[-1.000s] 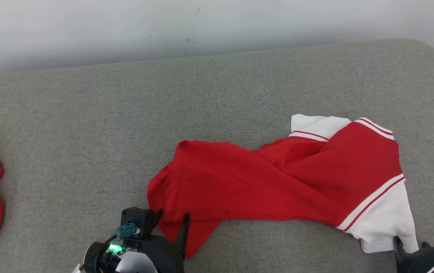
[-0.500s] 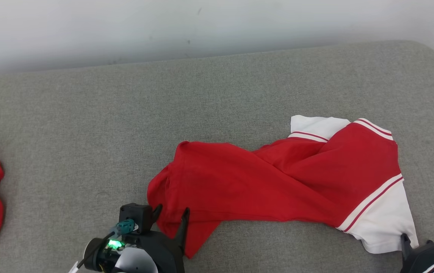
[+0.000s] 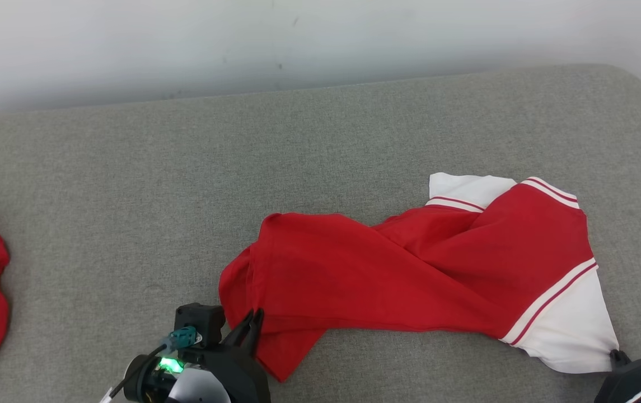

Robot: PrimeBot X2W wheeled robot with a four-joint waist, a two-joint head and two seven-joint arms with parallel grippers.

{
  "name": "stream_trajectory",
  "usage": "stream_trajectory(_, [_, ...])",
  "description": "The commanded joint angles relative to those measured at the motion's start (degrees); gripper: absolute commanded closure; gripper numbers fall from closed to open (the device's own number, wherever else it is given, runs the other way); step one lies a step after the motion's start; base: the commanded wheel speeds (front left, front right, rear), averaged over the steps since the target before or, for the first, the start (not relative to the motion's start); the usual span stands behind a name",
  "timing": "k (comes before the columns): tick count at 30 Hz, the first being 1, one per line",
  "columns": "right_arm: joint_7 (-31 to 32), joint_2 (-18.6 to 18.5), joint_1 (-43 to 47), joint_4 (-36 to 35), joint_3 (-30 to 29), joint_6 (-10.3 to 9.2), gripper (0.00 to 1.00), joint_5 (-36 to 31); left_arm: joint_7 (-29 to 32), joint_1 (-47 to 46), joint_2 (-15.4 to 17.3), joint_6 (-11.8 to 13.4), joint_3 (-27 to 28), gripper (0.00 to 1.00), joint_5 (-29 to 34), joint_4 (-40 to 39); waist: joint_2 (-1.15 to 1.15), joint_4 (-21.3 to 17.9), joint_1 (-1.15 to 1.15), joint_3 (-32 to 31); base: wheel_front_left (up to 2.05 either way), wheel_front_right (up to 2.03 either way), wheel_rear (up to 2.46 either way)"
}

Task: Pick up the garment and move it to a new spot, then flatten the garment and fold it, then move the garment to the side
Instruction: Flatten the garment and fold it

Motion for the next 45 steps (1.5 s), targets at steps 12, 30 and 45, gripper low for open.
stream_trajectory(12, [-0.58, 0.98, -5.33, -13.49, 4.81, -0.17, 1.00, 22.70, -2.61, -1.75, -2.31, -4.13, 5.70, 1.00, -13.83, -7.30, 0.00, -0.19, 0.00, -0.44, 0.00, 0.00, 0.00])
stream_trajectory(30, [12.13, 2.17, -54.58, -15.16, 15.71, -0.17, 1.00, 26.04, 12.26, -45.59, 6.84, 0.83, 23.88, 1.00, -35.98, -3.75, 0.00, -6.75, 0.00, 18.44, 0.00, 0.00, 0.00])
stream_trajectory(45, [-18.15, 2.33, -94.19, 6.69, 12.54, -0.17, 1.00, 30.25, -5.40, -79.54, 9.47, -3.40, 27.29, 1.00, -30.48, 5.69, 0.00, -6.48, 0.00, 31.77, 0.00, 0.00, 0.00])
